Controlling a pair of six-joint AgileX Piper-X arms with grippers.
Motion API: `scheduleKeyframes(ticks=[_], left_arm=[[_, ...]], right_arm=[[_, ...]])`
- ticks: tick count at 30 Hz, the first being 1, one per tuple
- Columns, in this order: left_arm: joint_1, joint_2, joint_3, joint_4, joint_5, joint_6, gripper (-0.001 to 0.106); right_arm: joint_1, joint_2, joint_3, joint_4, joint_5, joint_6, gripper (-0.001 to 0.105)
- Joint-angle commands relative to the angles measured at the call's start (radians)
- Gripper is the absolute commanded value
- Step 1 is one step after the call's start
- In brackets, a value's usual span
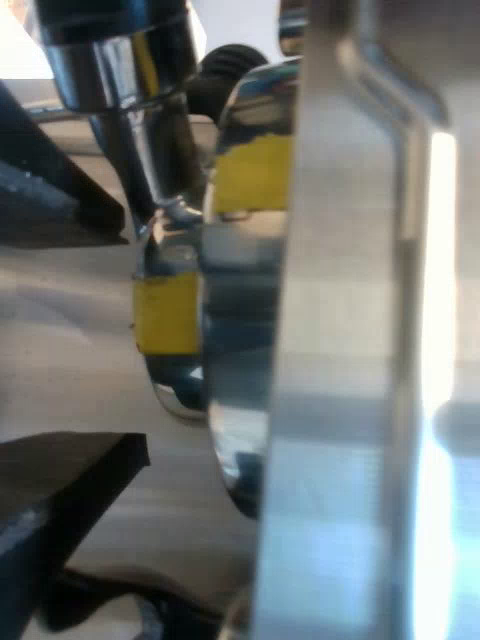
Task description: Put the handle in the coffee machine
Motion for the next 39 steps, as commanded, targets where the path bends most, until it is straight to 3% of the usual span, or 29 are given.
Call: scheduleKeyframes(ticks=[1, 10, 16, 23, 27, 31, 34, 39], left_arm=[[-0.008, -0.008, 0.026, 0.004, 0.033, -0.021, 0.0], [-0.008, -0.039, 0.029, -0.009, 0.039, -0.037, 0.0], [-0.008, -0.065, 0.029, -0.016, 0.039, -0.06, 0.0], [-0.02, -0.067, 0.029, -0.016, 0.042, -0.076, 0.0], [-0.083, -0.085, 0.029, -0.018, 0.04, -0.104, 0.0], [-0.153, -0.1, 0.029, -0.029, 0.04, -0.179, 0.0], [-0.2, -0.1, 0.029, -0.022, 0.008, -0.184, 0.0], [-0.23, -0.1, 0.029, -0.024, 0.002, -0.209, 0.0]], right_arm=[[0.001, -0.065, 0.1, -0.019, -0.01, 0.001, 0.045], [0.041, -0.286, 0.315, -0.018, -0.018, 0.01, 0.045], [0.095, -0.482, 0.399, 0.155, -0.028, 0.089, 0.045], [0.147, -0.644, 0.403, 0.416, -0.12, 0.194, 0.045], [0.177, -0.74, 0.403, 0.552, -0.152, 0.23, 0.045], [0.197, -0.823, 0.403, 0.677, -0.192, 0.287, 0.045], [0.2, -0.904, 0.403, 0.797, -0.272, 0.332, 0.045], [0.2, -0.988, 0.38, 0.961, -0.317, 0.347, 0.045]])
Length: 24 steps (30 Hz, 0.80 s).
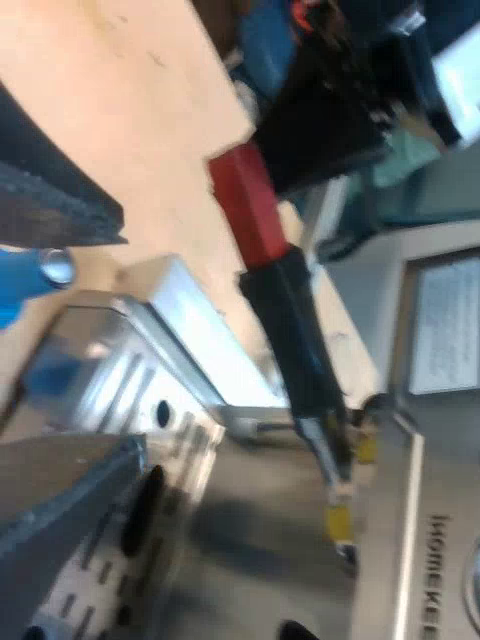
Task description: Put the handle in the coffee machine
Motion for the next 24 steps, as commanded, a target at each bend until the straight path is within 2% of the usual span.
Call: scheduleKeyframes(ticks=[1, 7, 13, 24], left_arm=[[-0.036, -0.016, -0.001, 0.018, 0.136, -0.015, 0.0], [-0.072, -0.016, -0.001, 0.018, 0.144, -0.034, 0.0], [-0.142, -0.016, -0.001, 0.016, 0.144, -0.034, 0.0], [-0.221, -0.016, -0.004, -0.01, 0.144, -0.057, 0.0]], right_arm=[[0.002, -0.051, -0.034, 0.123, -0.025, 0.003, 0.045], [0.002, -0.102, -0.16, 0.401, -0.054, 0.003, 0.045], [0.002, -0.102, -0.257, 0.554, -0.086, 0.003, 0.045], [0.002, -0.102, -0.272, 0.566, -0.091, 0.003, 0.045]])
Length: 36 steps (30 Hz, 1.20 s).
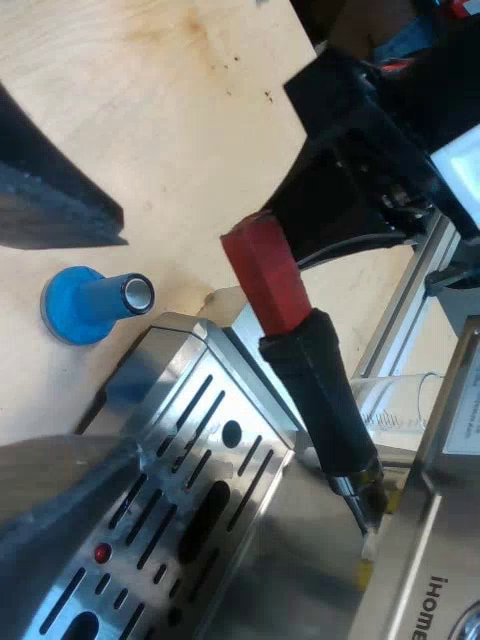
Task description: Put the handle in the coffee machine
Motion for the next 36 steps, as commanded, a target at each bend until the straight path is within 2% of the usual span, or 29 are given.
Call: scheduleKeyframes(ticks=[1, 7, 13, 18, 23, 27, 32, 36], left_arm=[[-0.075, -0.016, -0.004, 0.011, 0.227, -0.001, 0.0], [-0.147, -0.016, -0.004, 0.011, 0.229, -0.001, 0.0], [-0.209, -0.016, -0.004, 0.001, 0.229, 0.027, 0.0], [-0.222, -0.016, -0.004, -0.025, 0.227, 0.054, 0.0], [-0.222, -0.016, -0.004, -0.001, 0.229, 0.064, 0.0], [-0.222, -0.028, -0.029, 0.052, 0.25, 0.108, 0.0], [-0.222, -0.083, -0.088, 0.081, 0.231, 0.123, 0.0], [-0.222, -0.118, -0.119, 0.109, 0.141, 0.15, 0.0]], right_arm=[[0.002, -0.008, -0.012, 0.016, -0.002, -0.009, 0.045], [0.002, -0.008, -0.012, 0.121, -0.002, -0.009, 0.045], [0.002, -0.008, -0.012, 0.131, 0.006, -0.009, 0.045], [0.002, -0.008, -0.012, 0.129, 0.006, -0.009, 0.045], [0.002, -0.008, -0.012, 0.129, 0.006, -0.009, 0.045], [0.002, -0.008, -0.012, 0.129, 0.015, -0.009, 0.045], [0.002, -0.008, -0.012, 0.129, 0.029, -0.009, 0.045], [0.002, -0.008, -0.012, 0.129, 0.029, -0.009, 0.045]])
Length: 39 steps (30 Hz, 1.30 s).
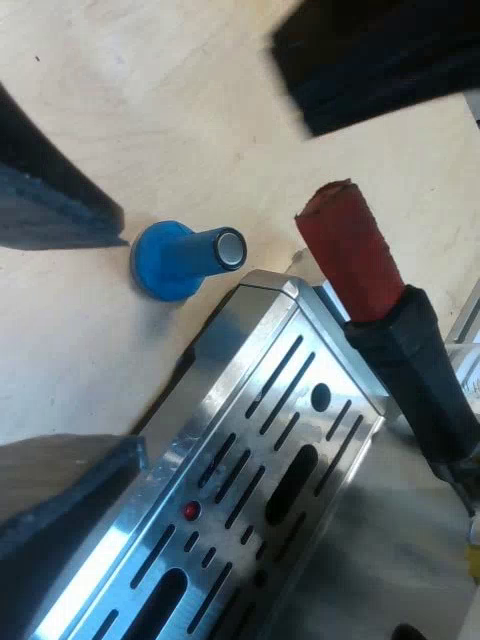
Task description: Put the handle in the coffee machine
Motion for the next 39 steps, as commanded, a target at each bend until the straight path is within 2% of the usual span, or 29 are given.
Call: scheduleKeyframes(ticks=[1, 4, 6, 14, 18, 29, 39], left_arm=[[-0.006, -0.033, -0.017, 0.025, -0.105, 0.038, 0.0], [-0.006, -0.045, -0.016, 0.032, -0.154, 0.055, 0.0], [0.002, -0.067, -0.016, 0.047, -0.263, 0.099, 0.0], [0.127, -0.081, -0.016, 0.053, -0.266, 0.103, 0.0], [0.186, -0.081, -0.014, 0.003, -0.266, 0.103, 0.0], [0.189, 0.042, -0.014, -0.022, -0.334, 0.092, 0.0], [0.189, 0.113, -0.014, -0.02, -0.334, 0.088, 0.0]], right_arm=[[0.002, -0.008, -0.012, -0.001, 0.006, -0.009, 0.045], [0.002, -0.008, -0.012, -0.001, 0.006, -0.009, 0.045], [0.002, -0.008, -0.012, -0.001, 0.006, -0.009, 0.045], [0.002, -0.008, -0.012, -0.003, 0.006, -0.009, 0.045], [0.002, -0.008, -0.012, -0.013, 0.006, -0.009, 0.045], [0.002, -0.008, -0.012, -0.074, 0.006, -0.009, 0.045], [0.002, -0.008, -0.012, -0.129, 0.006, -0.009, 0.045]])
